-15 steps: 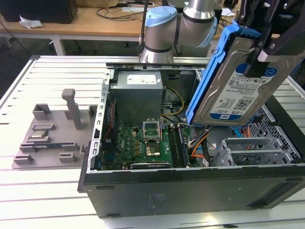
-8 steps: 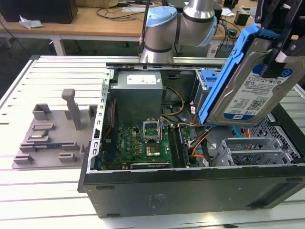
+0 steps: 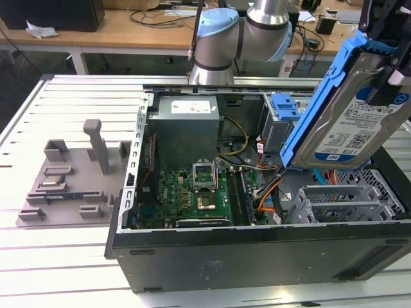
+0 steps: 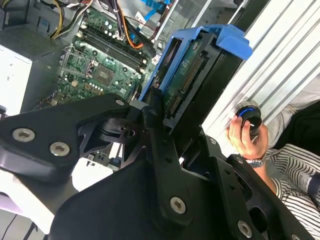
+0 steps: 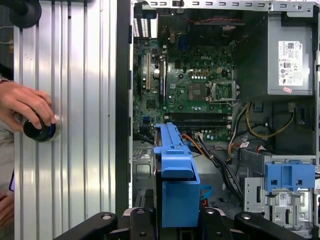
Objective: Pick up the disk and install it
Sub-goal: 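Pick up the disk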
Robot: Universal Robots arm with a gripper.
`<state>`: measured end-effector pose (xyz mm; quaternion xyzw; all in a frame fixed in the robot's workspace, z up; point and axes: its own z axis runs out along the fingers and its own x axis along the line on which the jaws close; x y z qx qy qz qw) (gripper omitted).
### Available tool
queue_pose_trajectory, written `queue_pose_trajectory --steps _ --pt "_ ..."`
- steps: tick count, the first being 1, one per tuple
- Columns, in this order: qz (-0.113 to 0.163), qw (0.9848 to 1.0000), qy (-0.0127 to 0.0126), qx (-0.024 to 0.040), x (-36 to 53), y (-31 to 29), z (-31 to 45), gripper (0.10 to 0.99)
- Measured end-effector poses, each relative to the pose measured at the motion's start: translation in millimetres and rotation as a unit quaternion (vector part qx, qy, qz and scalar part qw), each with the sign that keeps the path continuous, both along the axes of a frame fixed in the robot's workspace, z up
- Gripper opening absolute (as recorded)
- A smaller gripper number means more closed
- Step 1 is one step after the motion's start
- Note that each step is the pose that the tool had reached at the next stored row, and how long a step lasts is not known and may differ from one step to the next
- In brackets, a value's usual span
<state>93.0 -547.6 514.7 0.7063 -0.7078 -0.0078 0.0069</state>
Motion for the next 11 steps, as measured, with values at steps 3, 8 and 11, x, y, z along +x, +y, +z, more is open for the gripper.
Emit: queue_pose_trajectory --steps 3,8,11 --pt "0.000 1.0000 0.0000 0.0000 5.3 0.0 -0.2 0.365" --pt "0.000 1.0000 0.0000 0.0000 16.8 0.0 -0.6 0.365" --pt "0.000 1.0000 0.0000 0.0001 23.5 0.0 -1.4 0.365"
